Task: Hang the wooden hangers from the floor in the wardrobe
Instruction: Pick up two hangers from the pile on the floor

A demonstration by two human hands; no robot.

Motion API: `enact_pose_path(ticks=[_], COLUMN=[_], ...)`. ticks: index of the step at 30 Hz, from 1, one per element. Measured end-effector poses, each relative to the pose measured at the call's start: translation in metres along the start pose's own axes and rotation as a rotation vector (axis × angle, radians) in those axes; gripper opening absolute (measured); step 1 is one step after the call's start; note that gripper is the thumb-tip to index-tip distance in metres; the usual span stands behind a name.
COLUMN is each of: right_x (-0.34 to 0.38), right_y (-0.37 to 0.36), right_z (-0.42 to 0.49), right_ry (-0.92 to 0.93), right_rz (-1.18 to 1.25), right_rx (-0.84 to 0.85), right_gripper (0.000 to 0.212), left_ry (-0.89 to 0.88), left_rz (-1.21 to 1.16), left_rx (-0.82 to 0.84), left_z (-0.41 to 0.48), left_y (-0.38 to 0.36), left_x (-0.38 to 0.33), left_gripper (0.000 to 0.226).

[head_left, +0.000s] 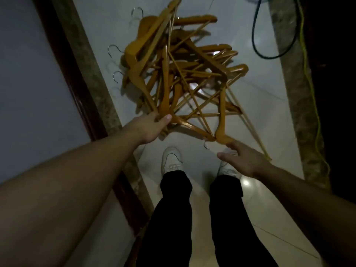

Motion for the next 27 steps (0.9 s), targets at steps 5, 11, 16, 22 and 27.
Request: enact_pose_path(ticks=[5, 11, 16, 22, 27], right_x=[-0.031, -0.053, -0.052, -0.051, -0.055], right_y=[-0.028, -0.042, -0.047, -0.043, -0.045], right_z=[0.067, 0.126, 0.157, 0.181, 0.206], right_ry=[-0.113, -0.151, -0.16, -0.134, -0.214], right_rz=[-0.047, 0.04, 0.046, 0.047, 0.215], right_rx=[0.037, -0.021, -0.066, -0.127, -0.253], right_gripper=[0.073, 0.079, 0.096, 0.075, 0.078], left_ry=[0.072, 0.077, 0.1, 0.112, 0.134], left_rz=[-0.082, -0.089, -0.094, -0.039, 0.07], left_rx=[-0.04, -0.158, -0.316, -0.365, -0.459], left_z=[0.067, 0.126, 0.156, 0.176, 0.177], left_y=[-0.017, -0.04, -0.042, -0.053, -0.057], left_x=[0.013, 0.017, 0.012, 0.014, 0.009], left_gripper=[0.075, 0.07, 0.062, 0.051, 0.046])
Point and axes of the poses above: each hand's wrist, its own z-axis towards the middle knuckle, its own y-axis out of the back of the hand, x = y × z, the point moved 4 cm from there along z, towards the middle knuckle, and after that the axes turned 6 degrees about -y, right-handed, at the moved point
